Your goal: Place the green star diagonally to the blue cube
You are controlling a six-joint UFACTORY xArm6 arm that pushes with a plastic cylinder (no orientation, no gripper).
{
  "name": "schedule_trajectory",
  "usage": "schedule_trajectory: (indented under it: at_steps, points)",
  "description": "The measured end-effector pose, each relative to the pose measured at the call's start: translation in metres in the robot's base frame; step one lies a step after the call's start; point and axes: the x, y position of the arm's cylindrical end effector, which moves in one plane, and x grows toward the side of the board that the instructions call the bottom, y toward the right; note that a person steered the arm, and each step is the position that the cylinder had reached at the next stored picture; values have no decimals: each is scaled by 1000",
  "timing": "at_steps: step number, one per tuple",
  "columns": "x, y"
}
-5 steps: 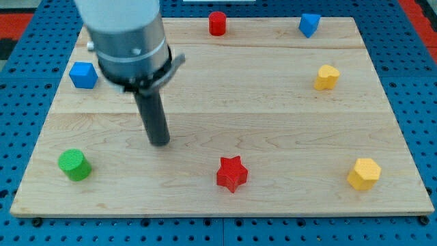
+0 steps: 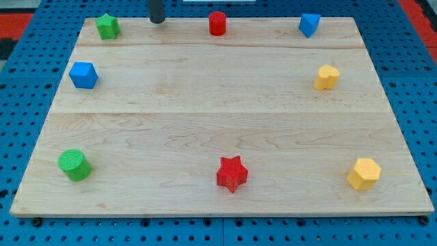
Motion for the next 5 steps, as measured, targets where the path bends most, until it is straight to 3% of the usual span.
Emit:
schedule_trajectory:
  at_steps: [5]
  points:
    - [-1,-160]
